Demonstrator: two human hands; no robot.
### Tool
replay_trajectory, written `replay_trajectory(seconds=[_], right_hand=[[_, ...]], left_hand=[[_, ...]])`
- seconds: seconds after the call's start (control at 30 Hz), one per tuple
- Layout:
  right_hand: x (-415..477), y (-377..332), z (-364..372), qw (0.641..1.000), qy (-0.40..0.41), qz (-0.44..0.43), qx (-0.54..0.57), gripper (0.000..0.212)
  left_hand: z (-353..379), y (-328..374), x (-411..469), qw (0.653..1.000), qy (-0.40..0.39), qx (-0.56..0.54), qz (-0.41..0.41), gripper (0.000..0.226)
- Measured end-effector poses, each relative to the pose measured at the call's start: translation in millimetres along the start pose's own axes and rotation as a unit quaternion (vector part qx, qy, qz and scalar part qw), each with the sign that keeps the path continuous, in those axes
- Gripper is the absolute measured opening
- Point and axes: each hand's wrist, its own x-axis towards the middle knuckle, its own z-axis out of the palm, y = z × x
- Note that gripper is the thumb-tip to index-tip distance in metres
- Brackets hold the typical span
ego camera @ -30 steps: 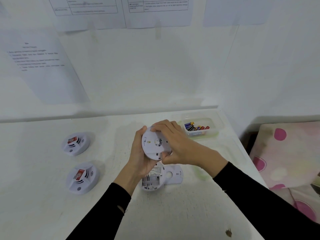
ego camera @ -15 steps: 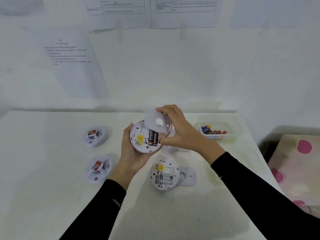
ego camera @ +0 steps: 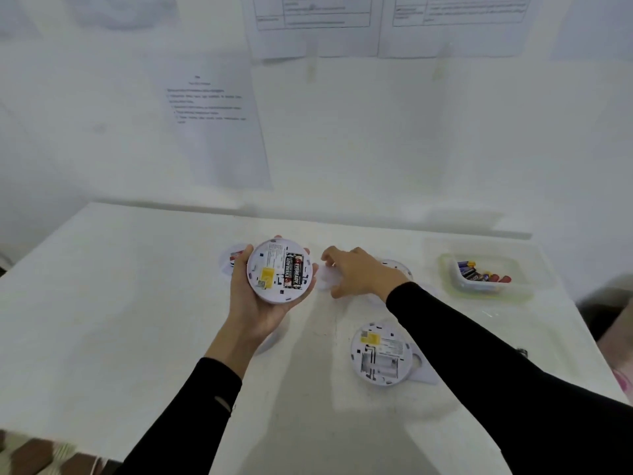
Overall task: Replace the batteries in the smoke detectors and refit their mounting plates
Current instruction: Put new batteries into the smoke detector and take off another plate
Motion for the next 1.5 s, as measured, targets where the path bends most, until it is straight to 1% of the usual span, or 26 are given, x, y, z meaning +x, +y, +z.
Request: replay_trajectory(seconds=[0.1, 0.17, 0.27, 0.3, 0.37, 0.43, 0.5, 0.57, 0.67, 0.83, 0.97, 1.2, 1.27, 1.33, 1.4, 1.47, 1.5], right_hand=[[3.4, -4.6, 7.8, 0.998, -0.01, -0.003, -0.058, 0.069], [1.2, -6.5, 8.9, 0.997, -0.006, -0.01, -0.082, 0.069], [-3.6, -8.7, 5.3, 0.995, -0.001, -0.022, -0.096, 0.072], [-7.2, -9.8, 2.3, 0.996, 0.014, -0.026, -0.088, 0.068], [-17.9, -10.6, -5.7, 0.995, 0.087, -0.045, -0.037, 0.048], [-39.0, -12.1, -15.8, 0.977, 0.204, -0.063, 0.03, 0.03], [-65.1, -13.8, -26.2, 0.943, 0.309, -0.078, 0.1, 0.023], [-91.0, -14.9, -33.0, 0.919, 0.355, -0.091, 0.143, 0.023], [-121.5, -14.4, -35.1, 0.916, 0.363, -0.094, 0.144, 0.023], [-150.7, -0.4, -35.3, 0.92, 0.38, -0.053, 0.075, 0.033], [-163.0, 13.3, -36.3, 0.922, 0.378, -0.018, 0.08, 0.026], [-178.3, 21.7, -35.4, 0.909, 0.379, 0.021, 0.169, 0.009], [-183.3, 26.1, -35.3, 0.909, 0.368, 0.025, 0.194, 0.014], [-189.5, 29.7, -38.4, 0.91, 0.37, 0.013, 0.188, 0.021], [-196.5, 31.7, -42.8, 0.91, 0.367, -0.001, 0.196, 0.02], [-204.0, 33.9, -45.7, 0.902, 0.354, 0.004, 0.249, 0.014], [-207.9, 35.7, -46.5, 0.889, 0.356, 0.012, 0.289, 0.01]], left_hand=[[-6.7, 4.6, -1.8, 1.0, -0.002, -0.009, -0.004, 0.047], [-8.4, 5.4, -2.7, 1.0, -0.008, -0.011, -0.004, 0.047], [-6.6, 2.7, -2.7, 1.0, -0.015, -0.02, -0.009, 0.047], [-5.4, 0.8, -2.2, 0.999, -0.02, -0.025, -0.011, 0.048], [-1.1, -4.3, -1.2, 0.999, -0.032, -0.037, -0.019, 0.049], [5.8, -11.4, 0.3, 0.998, -0.046, -0.038, -0.028, 0.05], [17.1, -20.1, 1.3, 0.997, -0.062, -0.033, -0.039, 0.049], [30.9, -31.5, 1.7, 0.996, -0.076, -0.024, -0.049, 0.047], [52.5, -51.4, 3.3, 0.994, -0.097, -0.011, -0.051, 0.043], [80.2, -82.7, 8.8, 0.991, -0.118, 0.009, -0.067, 0.043], [89.8, -103.8, 12.8, 0.989, -0.124, 0.02, -0.081, 0.044], [101.9, -133.4, 14.3, 0.989, -0.115, 0.029, -0.086, 0.044], [103.1, -139.8, 15.1, 0.988, -0.114, 0.031, -0.1, 0.045], [105.2, -144.7, 16.8, 0.987, -0.109, 0.036, -0.11, 0.046], [108.0, -148.1, 19.3, 0.988, -0.105, 0.035, -0.11, 0.046], [111.7, -150.8, 22.2, 0.988, -0.103, 0.032, -0.107, 0.045], [112.9, -153.0, 24.0, 0.988, -0.105, 0.029, -0.11, 0.044]])
